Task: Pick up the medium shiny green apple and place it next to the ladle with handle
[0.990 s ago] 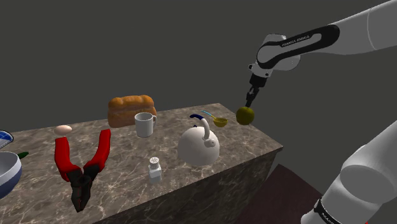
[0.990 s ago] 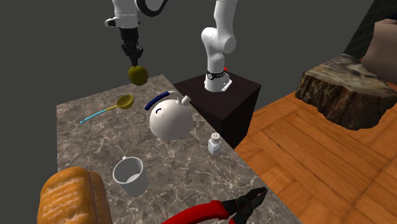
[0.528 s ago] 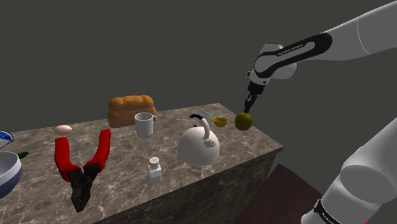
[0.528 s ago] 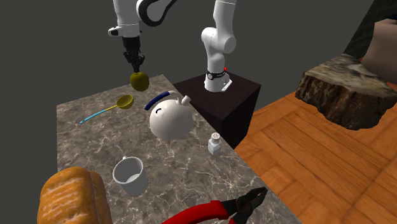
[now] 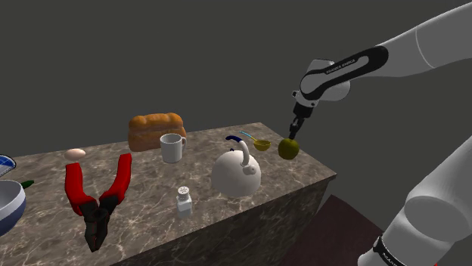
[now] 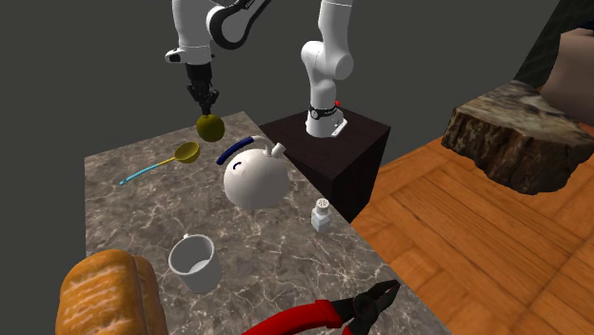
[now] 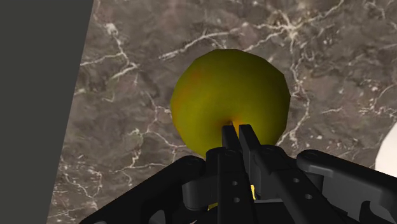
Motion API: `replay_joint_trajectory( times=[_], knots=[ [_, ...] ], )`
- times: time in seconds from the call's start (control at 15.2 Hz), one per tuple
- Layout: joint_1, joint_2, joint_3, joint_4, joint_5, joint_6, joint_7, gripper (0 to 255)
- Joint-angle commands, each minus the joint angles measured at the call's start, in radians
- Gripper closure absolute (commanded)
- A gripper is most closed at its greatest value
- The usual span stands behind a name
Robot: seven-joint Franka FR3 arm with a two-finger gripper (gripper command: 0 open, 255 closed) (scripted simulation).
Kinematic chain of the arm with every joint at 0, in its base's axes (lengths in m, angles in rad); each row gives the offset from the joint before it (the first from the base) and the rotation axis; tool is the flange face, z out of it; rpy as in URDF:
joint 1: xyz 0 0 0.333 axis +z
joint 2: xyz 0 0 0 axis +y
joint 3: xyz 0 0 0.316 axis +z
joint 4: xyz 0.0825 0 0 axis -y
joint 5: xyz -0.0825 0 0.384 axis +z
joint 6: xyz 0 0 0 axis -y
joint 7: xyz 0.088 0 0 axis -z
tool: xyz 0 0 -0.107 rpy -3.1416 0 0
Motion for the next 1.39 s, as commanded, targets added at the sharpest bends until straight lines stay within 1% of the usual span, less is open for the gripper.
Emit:
replay_joint_trajectory(
  times=[0.0, 0.2, 0.26, 0.59, 0.86, 1.32],
  knots=[
    [0.000, 0.000, 0.000, 0.000, 0.000, 0.001, 0.000, 255],
    [0.000, 0.000, 0.000, 0.000, 0.000, 0.001, 0.000, 255],
    [0.000, 0.000, 0.000, 0.000, 0.000, 0.001, 0.000, 0],
    [0.000, 0.000, 0.000, 0.000, 0.000, 0.001, 0.000, 0],
    [-0.006, -0.068, 0.000, 0.062, -0.016, -0.129, 0.011, 0],
    [-0.006, -0.068, 0.000, 0.062, -0.016, -0.129, 0.011, 0]
  ],
)
